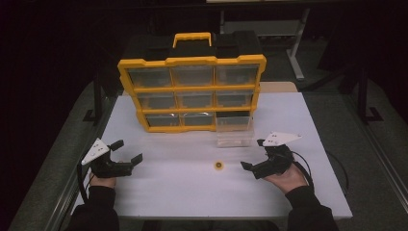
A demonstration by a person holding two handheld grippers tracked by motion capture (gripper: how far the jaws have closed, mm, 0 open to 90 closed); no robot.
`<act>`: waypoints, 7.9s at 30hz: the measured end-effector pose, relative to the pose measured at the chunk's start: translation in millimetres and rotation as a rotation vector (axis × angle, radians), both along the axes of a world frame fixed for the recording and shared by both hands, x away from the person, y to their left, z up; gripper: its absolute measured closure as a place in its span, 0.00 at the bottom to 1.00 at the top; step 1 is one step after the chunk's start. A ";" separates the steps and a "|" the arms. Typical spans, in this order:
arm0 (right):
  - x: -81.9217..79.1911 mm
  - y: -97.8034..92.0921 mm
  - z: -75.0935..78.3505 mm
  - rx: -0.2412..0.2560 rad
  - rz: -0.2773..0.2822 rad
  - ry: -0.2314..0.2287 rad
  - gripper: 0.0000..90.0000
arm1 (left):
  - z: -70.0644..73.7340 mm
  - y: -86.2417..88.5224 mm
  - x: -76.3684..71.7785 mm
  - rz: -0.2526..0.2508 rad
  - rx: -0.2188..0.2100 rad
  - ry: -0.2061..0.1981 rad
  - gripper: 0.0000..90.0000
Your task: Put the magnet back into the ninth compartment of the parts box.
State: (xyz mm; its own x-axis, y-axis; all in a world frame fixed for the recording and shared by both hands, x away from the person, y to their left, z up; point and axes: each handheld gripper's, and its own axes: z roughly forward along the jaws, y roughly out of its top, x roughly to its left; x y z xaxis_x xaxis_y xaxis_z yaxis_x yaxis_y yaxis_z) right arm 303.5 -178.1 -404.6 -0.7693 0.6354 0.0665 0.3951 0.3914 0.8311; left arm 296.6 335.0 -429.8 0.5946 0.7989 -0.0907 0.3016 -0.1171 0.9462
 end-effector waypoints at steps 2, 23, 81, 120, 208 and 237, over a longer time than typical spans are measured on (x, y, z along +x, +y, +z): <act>1.4 2.3 -1.4 -0.006 0.012 0.028 0.00 | -0.1 -0.1 0.2 0.001 0.001 0.000 0.00; 6.7 26.5 -8.8 -0.039 0.080 0.056 0.00 | -0.5 -1.8 0.6 -0.010 0.004 0.003 0.00; 15.8 85.5 -31.4 -0.129 0.217 0.123 0.00 | -1.4 -3.4 1.9 -0.017 0.019 0.007 0.00; 27.9 102.2 -39.7 -0.208 0.161 0.185 0.32 | -1.6 -4.4 1.8 -0.020 0.020 0.014 0.00; 24.5 88.6 16.0 -0.116 0.159 0.142 0.67 | -2.4 -8.8 4.7 -0.049 0.042 0.015 0.00; 41.2 78.8 49.2 -0.181 0.138 0.100 0.67 | -2.6 -9.6 5.2 -0.048 0.048 0.010 0.00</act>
State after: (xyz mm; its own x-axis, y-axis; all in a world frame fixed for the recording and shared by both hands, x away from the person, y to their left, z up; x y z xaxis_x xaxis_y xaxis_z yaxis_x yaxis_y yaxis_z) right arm 344.7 -99.3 -355.4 -0.8448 0.5335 0.0408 0.4042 0.5864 0.7020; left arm 301.8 325.4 -432.4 0.6313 0.7733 -0.0591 0.3044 -0.1770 0.9360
